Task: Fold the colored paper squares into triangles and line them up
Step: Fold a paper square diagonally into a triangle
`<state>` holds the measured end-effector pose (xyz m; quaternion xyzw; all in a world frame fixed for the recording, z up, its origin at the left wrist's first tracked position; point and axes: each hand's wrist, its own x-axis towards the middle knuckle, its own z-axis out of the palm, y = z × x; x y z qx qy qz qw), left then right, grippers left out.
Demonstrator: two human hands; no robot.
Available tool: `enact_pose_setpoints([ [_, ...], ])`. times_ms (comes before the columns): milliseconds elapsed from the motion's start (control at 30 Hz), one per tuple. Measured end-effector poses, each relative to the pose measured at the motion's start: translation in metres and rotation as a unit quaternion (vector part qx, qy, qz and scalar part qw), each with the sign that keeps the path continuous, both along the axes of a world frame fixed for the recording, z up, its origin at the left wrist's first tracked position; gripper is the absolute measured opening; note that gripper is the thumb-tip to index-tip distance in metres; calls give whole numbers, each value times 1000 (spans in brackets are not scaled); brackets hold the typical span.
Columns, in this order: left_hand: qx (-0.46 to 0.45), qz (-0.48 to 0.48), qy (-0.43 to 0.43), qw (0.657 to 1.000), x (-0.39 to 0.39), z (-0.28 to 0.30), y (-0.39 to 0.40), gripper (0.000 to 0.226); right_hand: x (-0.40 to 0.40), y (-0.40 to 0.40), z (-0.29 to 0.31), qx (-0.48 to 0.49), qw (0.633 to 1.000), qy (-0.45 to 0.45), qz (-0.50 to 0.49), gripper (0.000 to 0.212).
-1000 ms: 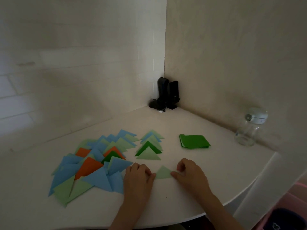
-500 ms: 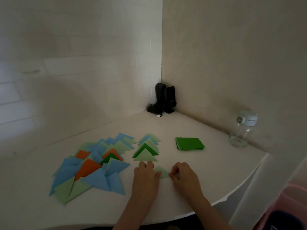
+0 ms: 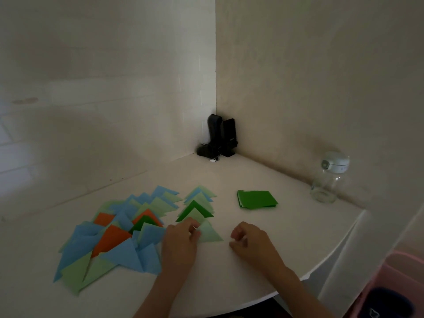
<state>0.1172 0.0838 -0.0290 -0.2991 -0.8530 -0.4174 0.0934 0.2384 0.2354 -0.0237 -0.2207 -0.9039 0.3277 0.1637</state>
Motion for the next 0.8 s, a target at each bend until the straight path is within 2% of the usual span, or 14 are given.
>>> enact_pose_setpoints([
  [100, 15, 16, 5, 1000, -24, 7, -6, 11, -7, 26, 6, 51, 996, 44, -58, 12],
  [200, 15, 13, 11, 1000, -35, 10, -8, 9, -18, 53, 9, 109, 986, 48, -120, 17],
  [300, 4, 11, 20, 1000, -39, 7, -7, 11, -28, 71, 8, 117, 980, 51, -154, 25],
  [433, -17, 10, 19, 1000, -41, 0, -5, 15, -37, 80, 5, 150, 979, -14, -141, 34],
  [533, -8, 11, 6, 1000, -41, -5, -5, 19, -39, 81, 4, 167, 976, -37, -138, 33],
  [800, 20, 30, 19, 999, -43, -3, -7, 17, -40, 78, 1, 172, 973, 3, -153, 19],
])
